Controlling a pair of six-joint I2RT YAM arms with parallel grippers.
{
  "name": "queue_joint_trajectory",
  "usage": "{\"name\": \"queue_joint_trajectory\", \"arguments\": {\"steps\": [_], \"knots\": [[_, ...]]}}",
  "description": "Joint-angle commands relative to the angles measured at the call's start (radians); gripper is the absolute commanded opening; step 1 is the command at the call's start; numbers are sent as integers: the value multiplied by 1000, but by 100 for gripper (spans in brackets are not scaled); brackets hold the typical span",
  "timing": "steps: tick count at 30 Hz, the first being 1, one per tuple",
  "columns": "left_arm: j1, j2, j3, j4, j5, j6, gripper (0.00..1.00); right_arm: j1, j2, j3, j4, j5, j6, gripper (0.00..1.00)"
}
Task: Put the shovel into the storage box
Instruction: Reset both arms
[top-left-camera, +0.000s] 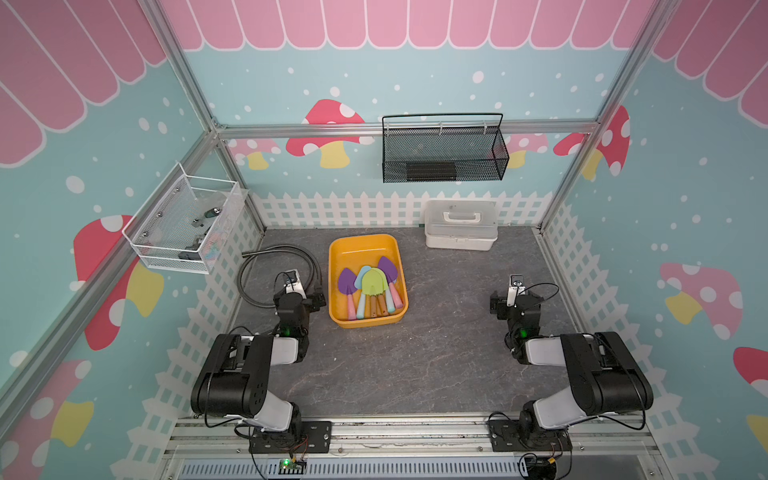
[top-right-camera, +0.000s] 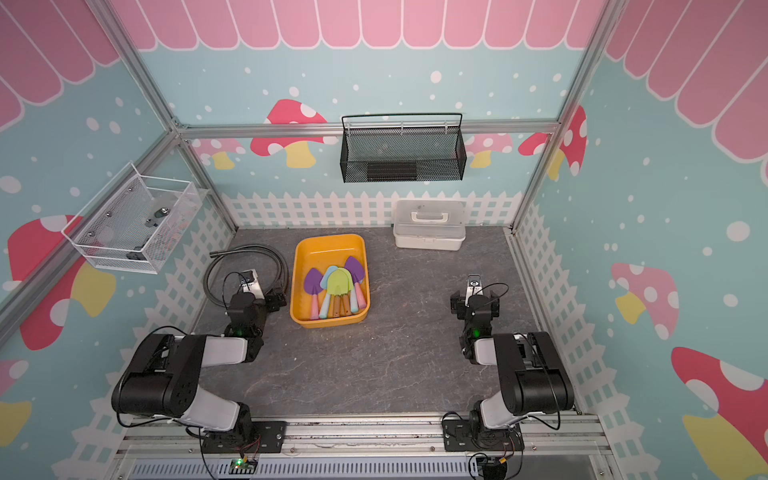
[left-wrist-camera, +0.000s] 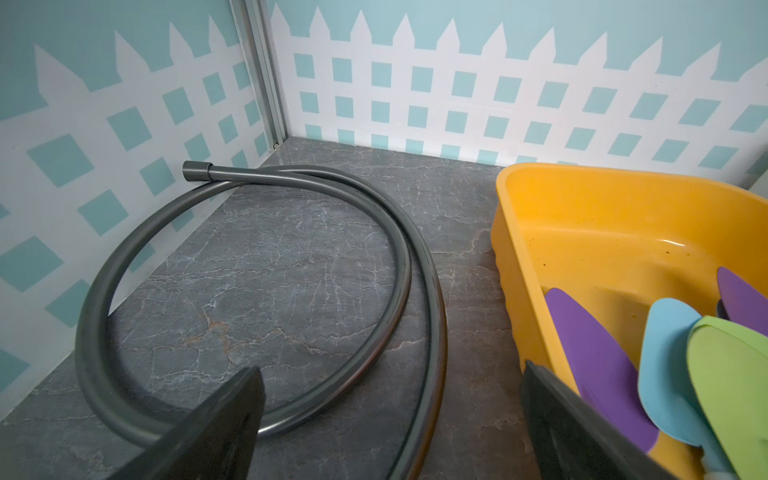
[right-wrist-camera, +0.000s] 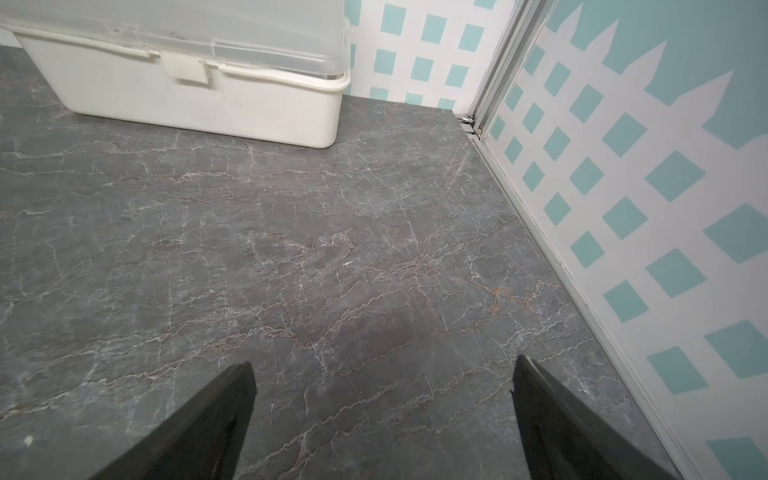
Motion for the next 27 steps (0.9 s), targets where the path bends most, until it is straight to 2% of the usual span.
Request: {"name": "queue_joint_trajectory", "arguments": {"steps": [1,19,27], "knots": [[-3,13,18,13,-2,13,99,-7,1,0,40,-21,-5,99],[-29,7,27,-10,-28,40,99,-9,-2,-4,44,-21,-6,99],[-29,7,27,-10,-29,40,99,-26,-5,0,34,-57,0,99]]}}
